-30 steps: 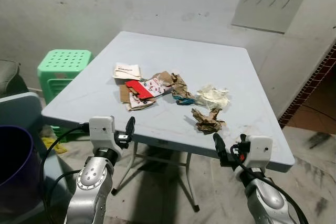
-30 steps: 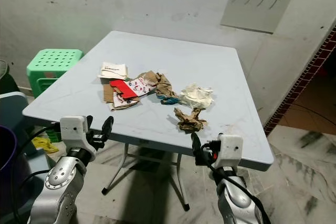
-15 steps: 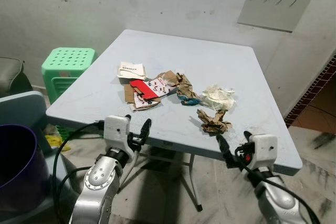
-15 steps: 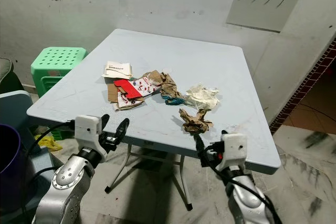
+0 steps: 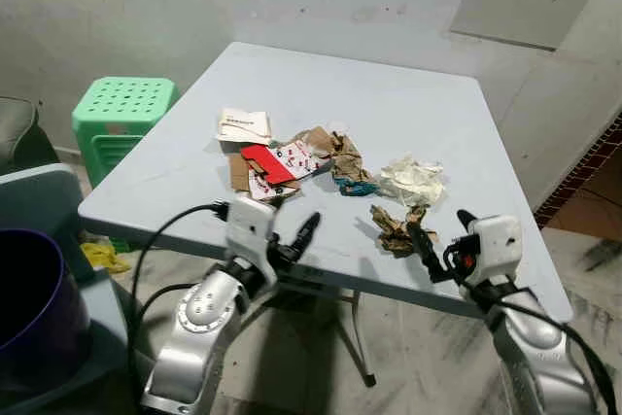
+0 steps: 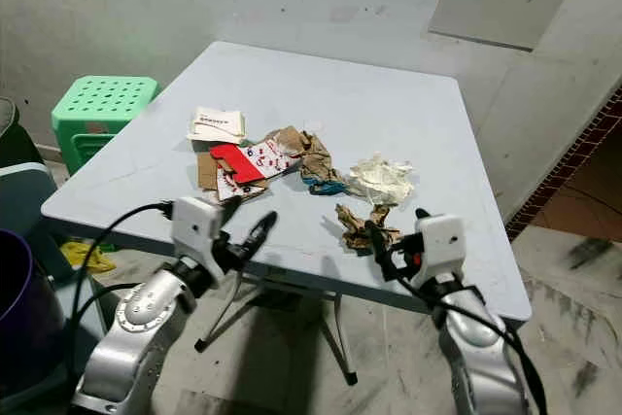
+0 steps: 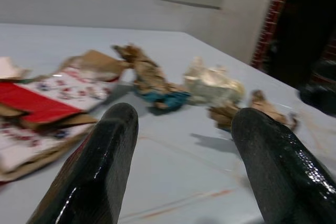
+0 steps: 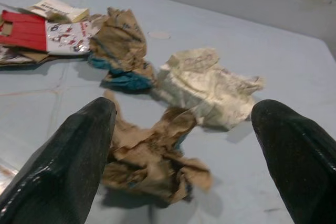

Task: Picking trash to rubbish bin

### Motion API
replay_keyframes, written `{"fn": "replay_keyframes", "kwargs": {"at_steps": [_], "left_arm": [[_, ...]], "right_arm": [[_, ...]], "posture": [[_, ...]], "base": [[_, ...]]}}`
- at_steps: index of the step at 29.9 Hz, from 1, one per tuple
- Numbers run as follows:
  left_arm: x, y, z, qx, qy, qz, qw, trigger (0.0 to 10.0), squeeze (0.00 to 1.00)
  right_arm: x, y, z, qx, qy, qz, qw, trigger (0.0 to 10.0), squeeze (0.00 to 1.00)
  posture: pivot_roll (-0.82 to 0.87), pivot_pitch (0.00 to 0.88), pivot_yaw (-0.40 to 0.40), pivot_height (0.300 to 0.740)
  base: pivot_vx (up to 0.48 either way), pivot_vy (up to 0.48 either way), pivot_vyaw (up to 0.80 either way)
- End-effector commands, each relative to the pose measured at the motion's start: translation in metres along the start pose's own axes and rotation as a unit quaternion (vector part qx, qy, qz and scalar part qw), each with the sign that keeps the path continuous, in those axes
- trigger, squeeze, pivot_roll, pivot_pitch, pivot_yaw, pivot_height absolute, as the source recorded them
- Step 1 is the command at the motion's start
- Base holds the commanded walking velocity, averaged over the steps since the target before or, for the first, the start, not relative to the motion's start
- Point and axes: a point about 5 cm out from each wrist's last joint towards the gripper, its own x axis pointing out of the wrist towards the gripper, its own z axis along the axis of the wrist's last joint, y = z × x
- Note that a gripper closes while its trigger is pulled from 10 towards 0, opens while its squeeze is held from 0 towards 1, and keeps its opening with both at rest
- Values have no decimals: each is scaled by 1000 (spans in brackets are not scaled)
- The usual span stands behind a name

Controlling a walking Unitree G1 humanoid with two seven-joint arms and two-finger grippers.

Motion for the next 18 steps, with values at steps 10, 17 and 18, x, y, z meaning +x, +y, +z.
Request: {"fn": "replay_keyframes", "kwargs": {"at_steps": [10,17,18], "left_arm": [[2,-11,3,7,2,-45,999,10000,0],[1,-15,2,1,4,-53,999,10000,0],[1,-15,2,0,4,-53,999,10000,0]], "right_arm": [[10,-7,-7,-5,27,43,999,10000,0],[13,-4,-15,7,47,88,995,10000,0],[13,-4,-16,9,48,91,995,10000,0]], "posture": [[0,108,-80,740],[2,119,-79,740],[2,119,-79,740]], "base": [[0,0,0],[0,0,0],[0,0,0]]}}
